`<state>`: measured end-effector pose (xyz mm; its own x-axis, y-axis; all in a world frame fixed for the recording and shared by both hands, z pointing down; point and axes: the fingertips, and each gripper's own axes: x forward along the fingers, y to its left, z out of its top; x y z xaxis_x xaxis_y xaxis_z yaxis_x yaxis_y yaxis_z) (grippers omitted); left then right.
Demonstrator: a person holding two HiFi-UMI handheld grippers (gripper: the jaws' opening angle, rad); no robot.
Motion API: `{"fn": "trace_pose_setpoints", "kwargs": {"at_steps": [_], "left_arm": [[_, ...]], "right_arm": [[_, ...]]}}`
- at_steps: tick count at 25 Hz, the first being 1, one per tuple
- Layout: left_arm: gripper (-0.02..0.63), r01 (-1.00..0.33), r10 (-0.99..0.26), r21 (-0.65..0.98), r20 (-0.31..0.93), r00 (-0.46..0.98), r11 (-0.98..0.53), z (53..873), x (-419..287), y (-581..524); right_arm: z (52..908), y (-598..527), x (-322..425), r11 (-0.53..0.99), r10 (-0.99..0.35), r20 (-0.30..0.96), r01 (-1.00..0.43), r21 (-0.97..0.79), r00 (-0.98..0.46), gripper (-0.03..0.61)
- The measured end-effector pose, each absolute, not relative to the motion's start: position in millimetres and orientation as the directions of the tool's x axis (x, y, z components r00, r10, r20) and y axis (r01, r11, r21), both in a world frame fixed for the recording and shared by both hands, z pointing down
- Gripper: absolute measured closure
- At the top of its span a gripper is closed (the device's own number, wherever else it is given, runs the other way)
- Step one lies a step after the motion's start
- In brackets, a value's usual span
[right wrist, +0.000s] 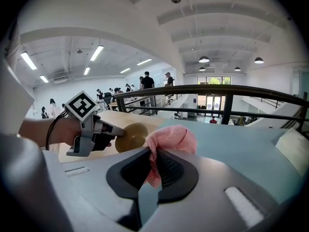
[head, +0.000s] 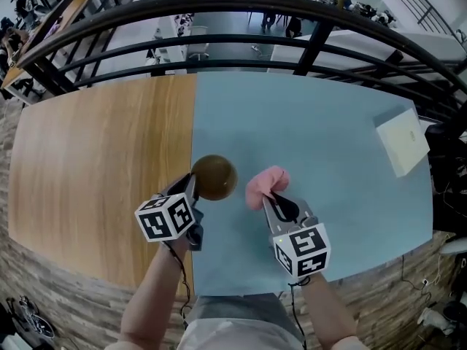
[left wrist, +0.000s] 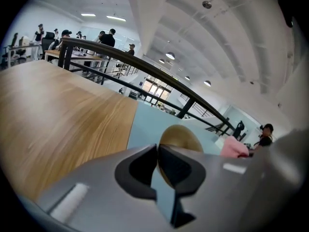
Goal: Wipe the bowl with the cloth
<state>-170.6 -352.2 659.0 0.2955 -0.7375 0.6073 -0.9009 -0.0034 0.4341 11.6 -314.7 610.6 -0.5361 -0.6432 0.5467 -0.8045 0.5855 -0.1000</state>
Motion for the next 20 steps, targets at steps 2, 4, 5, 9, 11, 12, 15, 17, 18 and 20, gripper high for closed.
{"fn": "trace_pose_setpoints", "kwargs": {"at_steps": [2,4,5,9,11,12,15,17,18,20], "left_arm": [[0.597,-0.899,-0.73,0.438,0.615,0.299,0.001,674.4,-171.8,-355.4],[0.595,-0.896,-0.725,0.444,0.619,0.303,0.005,691.0,-175.7,-358.9],[0.595,-0.894,-0.723,0.449,0.62,0.306,0.007,698.7,-178.3,-360.9],[0.591,-0.872,-0.714,0.489,0.619,0.327,0.025,714.9,-183.0,-370.3],[0.591,-0.868,-0.713,0.495,0.619,0.328,0.03,719.6,-183.5,-373.2],[0.59,-0.87,-0.712,0.492,0.621,0.328,0.028,722.3,-183.5,-373.8],[0.586,-0.873,-0.704,0.487,0.629,0.331,0.025,730.5,-176.7,-372.4],[0.584,-0.874,-0.698,0.486,0.635,0.331,0.027,736.3,-170.5,-371.4],[0.583,-0.875,-0.697,0.483,0.637,0.329,0.029,738.8,-169.3,-371.7],[0.581,-0.876,-0.698,0.481,0.638,0.324,0.033,743.2,-168.7,-372.9]], "right_arm": [[624.4,-313.3,9.9,0.582,-0.638,0.555,-0.806,-0.107,-0.534,0.552],[639.5,-312.2,4.6,0.579,-0.633,0.563,-0.808,-0.113,-0.532,0.552],[646.2,-312.0,1.1,0.577,-0.63,0.565,-0.808,-0.117,-0.532,0.551],[658.5,-314.5,-7.6,0.578,-0.621,0.566,-0.804,-0.138,-0.543,0.551],[662.9,-313.7,-8.2,0.575,-0.62,0.566,-0.805,-0.143,-0.543,0.551],[665.9,-312.2,-8.6,0.573,-0.619,0.568,-0.807,-0.146,-0.542,0.551],[671.8,-305.0,-5.6,0.567,-0.614,0.573,-0.808,-0.158,-0.543,0.551],[673.3,-300.2,-1.6,0.567,-0.61,0.575,-0.808,-0.163,-0.545,0.551],[673.5,-298.2,-0.8,0.567,-0.608,0.577,-0.807,-0.165,-0.545,0.551],[674.6,-293.8,-0.2,0.569,-0.604,0.579,-0.805,-0.168,-0.547,0.551]]}}
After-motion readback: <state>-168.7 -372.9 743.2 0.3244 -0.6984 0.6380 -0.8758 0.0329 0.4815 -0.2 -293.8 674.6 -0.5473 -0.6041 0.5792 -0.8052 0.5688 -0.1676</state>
